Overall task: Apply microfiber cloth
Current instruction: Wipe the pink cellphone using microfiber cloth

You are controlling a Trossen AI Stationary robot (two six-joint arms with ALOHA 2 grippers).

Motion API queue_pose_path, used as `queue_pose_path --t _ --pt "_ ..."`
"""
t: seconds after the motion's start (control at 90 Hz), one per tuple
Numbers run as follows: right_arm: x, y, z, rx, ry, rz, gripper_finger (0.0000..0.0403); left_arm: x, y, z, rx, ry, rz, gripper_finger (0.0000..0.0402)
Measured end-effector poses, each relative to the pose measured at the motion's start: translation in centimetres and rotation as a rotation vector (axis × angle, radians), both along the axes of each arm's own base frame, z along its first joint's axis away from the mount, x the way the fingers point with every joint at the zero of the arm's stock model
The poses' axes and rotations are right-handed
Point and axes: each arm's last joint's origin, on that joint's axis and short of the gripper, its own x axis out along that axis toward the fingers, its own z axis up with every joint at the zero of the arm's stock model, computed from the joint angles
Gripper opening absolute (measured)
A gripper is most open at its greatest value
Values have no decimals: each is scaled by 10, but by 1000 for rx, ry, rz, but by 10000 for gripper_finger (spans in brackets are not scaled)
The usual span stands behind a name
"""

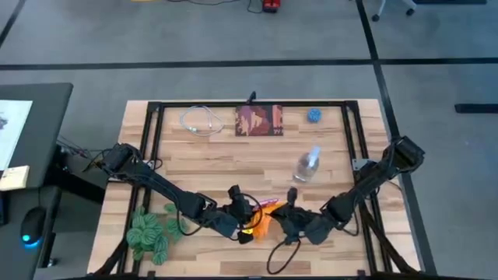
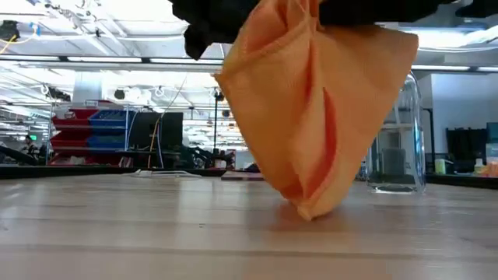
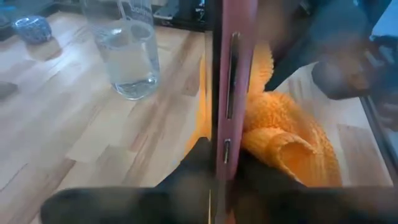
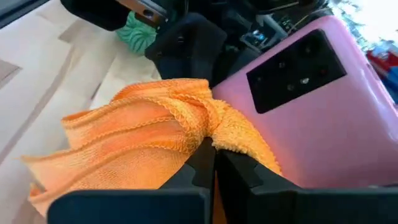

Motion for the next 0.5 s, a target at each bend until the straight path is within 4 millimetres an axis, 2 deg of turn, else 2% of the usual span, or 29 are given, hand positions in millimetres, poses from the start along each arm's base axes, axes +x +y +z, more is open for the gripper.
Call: queue_pose_path --t 0.2,0.5 --pt "4 0 6 30 -53 23 0 0 -1 2 -5 -14 -2 8" --pt "-1 -2 -11 138 99 78 0 1 -1 2 -10 -12 -12 8"
